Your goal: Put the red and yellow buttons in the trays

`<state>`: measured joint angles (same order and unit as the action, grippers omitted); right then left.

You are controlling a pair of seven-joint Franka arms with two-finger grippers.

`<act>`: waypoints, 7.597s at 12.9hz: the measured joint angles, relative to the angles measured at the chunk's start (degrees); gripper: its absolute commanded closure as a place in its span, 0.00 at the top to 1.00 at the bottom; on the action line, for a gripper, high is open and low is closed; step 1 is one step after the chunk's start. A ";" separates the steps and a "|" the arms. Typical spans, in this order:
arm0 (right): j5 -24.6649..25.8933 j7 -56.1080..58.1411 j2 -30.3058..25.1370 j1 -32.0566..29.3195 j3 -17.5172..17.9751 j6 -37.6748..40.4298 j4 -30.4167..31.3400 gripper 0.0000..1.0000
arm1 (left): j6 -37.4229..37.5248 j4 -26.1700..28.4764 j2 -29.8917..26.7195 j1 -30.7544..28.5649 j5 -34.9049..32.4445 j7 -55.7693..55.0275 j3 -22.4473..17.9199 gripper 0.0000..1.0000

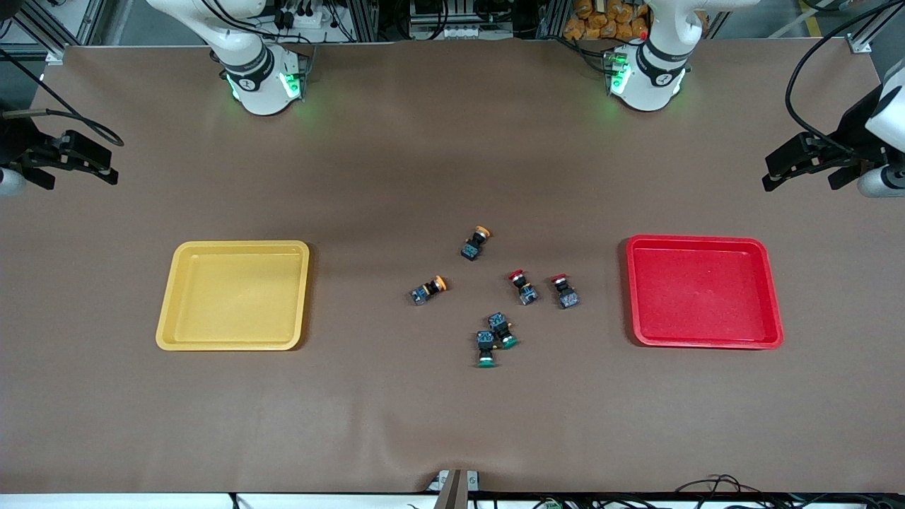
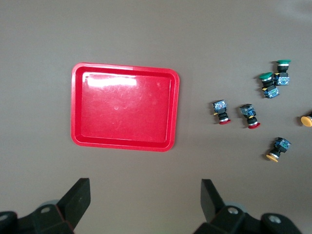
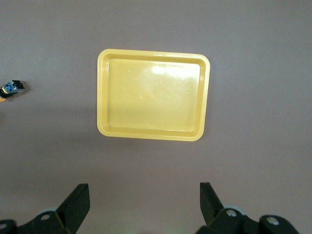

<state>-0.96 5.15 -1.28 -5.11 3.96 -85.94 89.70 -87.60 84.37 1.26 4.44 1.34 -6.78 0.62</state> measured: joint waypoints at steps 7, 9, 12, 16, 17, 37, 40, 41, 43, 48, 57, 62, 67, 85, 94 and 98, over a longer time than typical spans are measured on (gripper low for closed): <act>-0.10 0.07 0.18 0.26 0.54 0.86 0.03 1.00 | 0.00 0.00 -0.01 -0.03 0.00 0.00 0.02 1.00; -0.10 0.11 0.21 0.28 0.54 1.15 0.04 1.00 | 0.02 0.12 0.00 -0.05 0.00 0.00 0.02 1.00; -0.11 0.12 0.35 0.29 0.54 1.27 0.15 1.00 | 0.07 0.65 0.18 -0.10 0.00 0.00 0.02 1.00; -0.11 0.12 0.43 0.26 0.39 1.28 0.18 1.00 | 0.07 1.15 1.61 0.25 0.00 -0.08 0.08 1.00; -0.11 0.12 0.43 0.25 0.35 1.28 0.18 1.00 | 0.07 1.18 2.07 0.55 0.00 -0.22 0.13 1.00; -0.33 0.12 0.94 0.25 0.31 1.14 0.26 1.00 | -11.00 1.19 15.05 4.52 2.38 -11.06 0.55 1.00; -0.38 0.12 0.93 0.25 0.31 1.15 0.26 1.00 | -15.68 1.22 18.64 6.18 2.38 -14.74 0.59 1.00; -0.47 0.12 0.93 0.25 0.32 1.15 0.26 1.00 | -16.67 1.21 19.89 6.80 2.38 -15.67 0.60 1.00; -0.90 0.12 0.93 0.25 0.31 1.11 0.25 1.00 | -17.55 1.21 21.70 7.50 2.38 -17.08 0.61 1.00; -1.10 0.12 1.44 0.22 0.24 -0.57 0.25 1.00 | -18.55 1.20 23.20 8.47 2.39 -19.35 0.64 1.00; -1.12 0.12 4.03 0.16 0.05 -4.35 0.26 1.00 | -21.27 1.22 26.22 10.84 2.39 -22.17 0.65 1.00; -1.12 0.12 5.51 0.14 -0.07 -4.67 0.26 1.00 | -26.60 1.28 30.19 13.58 2.39 -28.47 0.69 1.00; -0.91 0.46 8.98 0.13 -0.78 -4.74 0.27 1.00 | -31.79 1.44 36.52 16.83 2.39 -34.66 0.68 1.00; -15.94 -23.46 18.92 4.24 -3.07 -7.20 0.15 1.00 | -38.41 6.97 42.00 18.03 2.26 -36.88 0.58 0.29; -18.81 -55.74 22.97 16.07 -2.87 -22.57 0.46 1.00 | -37.14 5.64 38.20 15.28 1.55 -35.54 -0.46 0.03; -18.85 -68.31 26.73 22.20 -2.82 -31.21 0.66 1.00 | -31.60 5.85 34.67 9.06 -1.09 -26.05 -0.71 0.03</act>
<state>-19.81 -63.16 25.45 17.09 1.14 -117.15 90.36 -119.20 90.22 35.93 13.50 0.26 -32.84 -0.08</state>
